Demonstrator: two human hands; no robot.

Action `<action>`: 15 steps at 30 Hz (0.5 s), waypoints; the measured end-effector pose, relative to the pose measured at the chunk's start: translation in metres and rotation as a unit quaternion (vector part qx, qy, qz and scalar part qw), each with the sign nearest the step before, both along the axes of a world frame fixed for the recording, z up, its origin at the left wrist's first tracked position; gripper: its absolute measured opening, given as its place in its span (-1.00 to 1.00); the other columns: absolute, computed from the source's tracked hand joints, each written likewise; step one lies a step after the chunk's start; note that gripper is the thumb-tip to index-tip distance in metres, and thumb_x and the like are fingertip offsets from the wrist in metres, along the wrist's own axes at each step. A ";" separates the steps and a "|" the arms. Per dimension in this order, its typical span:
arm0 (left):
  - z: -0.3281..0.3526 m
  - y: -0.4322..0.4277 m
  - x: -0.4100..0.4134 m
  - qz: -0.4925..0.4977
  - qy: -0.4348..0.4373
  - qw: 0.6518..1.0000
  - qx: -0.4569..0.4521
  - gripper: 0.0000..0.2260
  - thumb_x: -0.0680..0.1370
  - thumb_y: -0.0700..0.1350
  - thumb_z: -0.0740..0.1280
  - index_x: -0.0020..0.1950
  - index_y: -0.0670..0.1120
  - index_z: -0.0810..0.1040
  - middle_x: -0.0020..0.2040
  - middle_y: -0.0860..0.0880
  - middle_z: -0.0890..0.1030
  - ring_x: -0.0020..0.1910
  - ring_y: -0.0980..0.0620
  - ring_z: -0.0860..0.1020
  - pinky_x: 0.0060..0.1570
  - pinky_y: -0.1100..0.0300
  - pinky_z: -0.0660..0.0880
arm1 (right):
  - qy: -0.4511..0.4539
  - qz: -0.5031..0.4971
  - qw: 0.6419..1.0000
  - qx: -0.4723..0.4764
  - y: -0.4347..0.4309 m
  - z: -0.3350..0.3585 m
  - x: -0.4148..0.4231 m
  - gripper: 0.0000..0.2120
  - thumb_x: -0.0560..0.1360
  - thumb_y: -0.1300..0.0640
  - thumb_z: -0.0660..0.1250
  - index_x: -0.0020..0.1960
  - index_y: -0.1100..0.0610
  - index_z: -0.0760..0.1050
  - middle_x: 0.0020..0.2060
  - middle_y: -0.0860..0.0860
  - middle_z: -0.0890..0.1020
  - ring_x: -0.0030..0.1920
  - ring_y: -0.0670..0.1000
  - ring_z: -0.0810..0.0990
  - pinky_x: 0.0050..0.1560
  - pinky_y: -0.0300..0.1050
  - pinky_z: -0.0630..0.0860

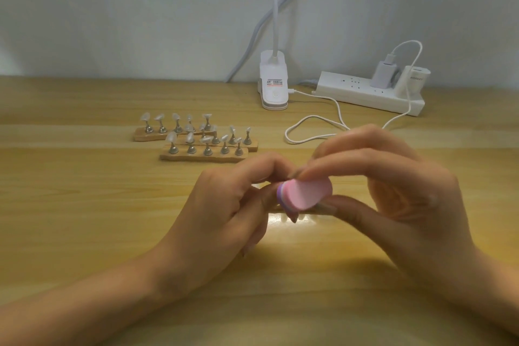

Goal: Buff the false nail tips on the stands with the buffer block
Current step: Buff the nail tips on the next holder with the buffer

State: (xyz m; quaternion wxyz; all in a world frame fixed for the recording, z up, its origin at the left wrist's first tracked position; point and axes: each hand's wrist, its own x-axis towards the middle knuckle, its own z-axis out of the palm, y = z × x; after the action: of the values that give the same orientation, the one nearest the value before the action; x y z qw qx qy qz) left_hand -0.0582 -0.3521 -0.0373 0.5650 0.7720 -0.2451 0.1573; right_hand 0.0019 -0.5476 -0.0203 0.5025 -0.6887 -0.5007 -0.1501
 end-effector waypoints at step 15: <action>0.000 0.000 0.002 -0.007 0.027 1.000 -0.002 -0.88 0.62 -0.23 0.23 -0.04 -0.09 0.53 -0.27 0.09 0.60 -0.66 0.18 0.34 -0.54 0.38 0.26 | -0.045 -0.004 0.999 -0.018 0.001 0.001 0.002 -0.80 0.51 0.16 0.41 0.13 0.06 0.58 0.02 0.06 0.61 0.06 0.06 0.62 0.07 -0.05 0.52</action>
State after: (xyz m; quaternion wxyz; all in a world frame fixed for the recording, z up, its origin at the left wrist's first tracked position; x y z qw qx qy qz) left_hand -0.0566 -0.3518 -0.0370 0.5737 0.7733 -0.2349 0.1328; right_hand 0.0037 -0.5468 -0.0190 0.4660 -0.6923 -0.5229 -0.1736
